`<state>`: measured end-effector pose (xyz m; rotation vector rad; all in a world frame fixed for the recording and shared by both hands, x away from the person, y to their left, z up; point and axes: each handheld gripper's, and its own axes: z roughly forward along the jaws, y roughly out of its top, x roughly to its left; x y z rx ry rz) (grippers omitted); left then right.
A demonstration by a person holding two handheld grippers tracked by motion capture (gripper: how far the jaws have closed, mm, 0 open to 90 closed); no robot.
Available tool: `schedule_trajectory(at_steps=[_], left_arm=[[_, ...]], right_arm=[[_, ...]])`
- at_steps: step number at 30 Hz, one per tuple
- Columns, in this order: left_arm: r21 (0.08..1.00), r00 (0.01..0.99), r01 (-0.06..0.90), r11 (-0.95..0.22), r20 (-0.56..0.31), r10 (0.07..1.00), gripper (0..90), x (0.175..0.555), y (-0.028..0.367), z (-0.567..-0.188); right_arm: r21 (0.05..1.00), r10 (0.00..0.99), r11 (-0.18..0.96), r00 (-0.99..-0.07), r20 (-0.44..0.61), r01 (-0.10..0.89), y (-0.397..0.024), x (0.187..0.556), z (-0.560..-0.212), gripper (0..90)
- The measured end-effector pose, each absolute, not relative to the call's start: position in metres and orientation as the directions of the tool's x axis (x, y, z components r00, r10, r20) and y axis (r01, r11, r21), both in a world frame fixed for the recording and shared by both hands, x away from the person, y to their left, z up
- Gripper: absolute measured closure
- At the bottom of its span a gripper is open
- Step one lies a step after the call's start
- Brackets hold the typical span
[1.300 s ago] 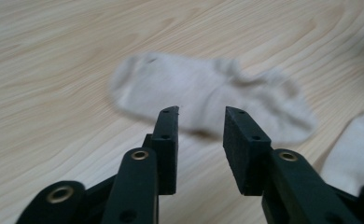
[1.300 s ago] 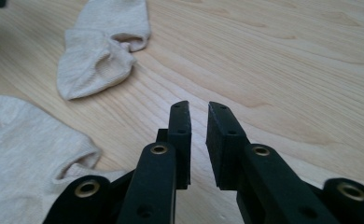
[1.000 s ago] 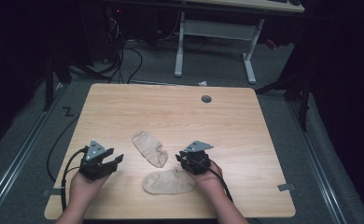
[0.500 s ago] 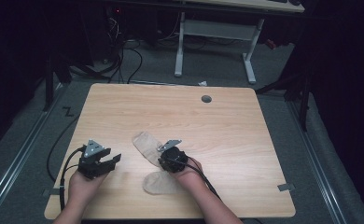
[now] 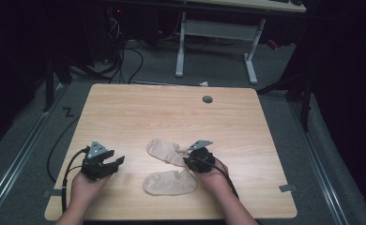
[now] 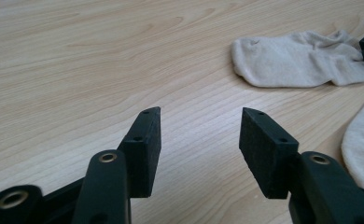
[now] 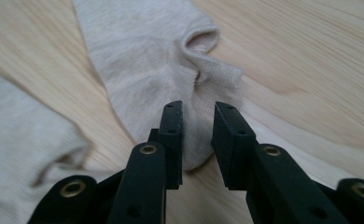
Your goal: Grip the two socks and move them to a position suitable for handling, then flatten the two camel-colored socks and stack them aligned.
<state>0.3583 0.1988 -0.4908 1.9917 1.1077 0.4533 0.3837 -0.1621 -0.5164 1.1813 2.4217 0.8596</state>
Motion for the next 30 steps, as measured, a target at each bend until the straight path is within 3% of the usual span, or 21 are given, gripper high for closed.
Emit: schedule_trajectory(at_steps=[11,15,23,30], left_arm=[[0.772,0.588,0.541,-0.334,-0.064,0.806,48.9,0.366,0.180,-0.496],[0.783,0.598,0.541,-0.307,-0.102,0.795,48.7,0.369,0.172,-0.494],[0.768,0.611,0.561,-0.309,-0.133,0.780,45.2,0.396,0.146,-0.502],[0.740,0.633,0.582,-0.336,-0.153,0.759,44.8,0.425,0.114,-0.515]], right_arm=[[0.716,0.848,0.356,-0.530,0.023,0.600,-0.201,0.368,-0.507,68.3],[0.709,0.855,0.318,-0.513,0.072,0.629,-0.205,0.364,-0.508,65.2],[0.664,0.851,0.385,-0.525,0.012,0.640,-0.191,0.375,-0.520,64.9],[0.683,0.881,0.321,-0.471,0.038,0.656,-0.205,0.387,-0.519,65.4]])
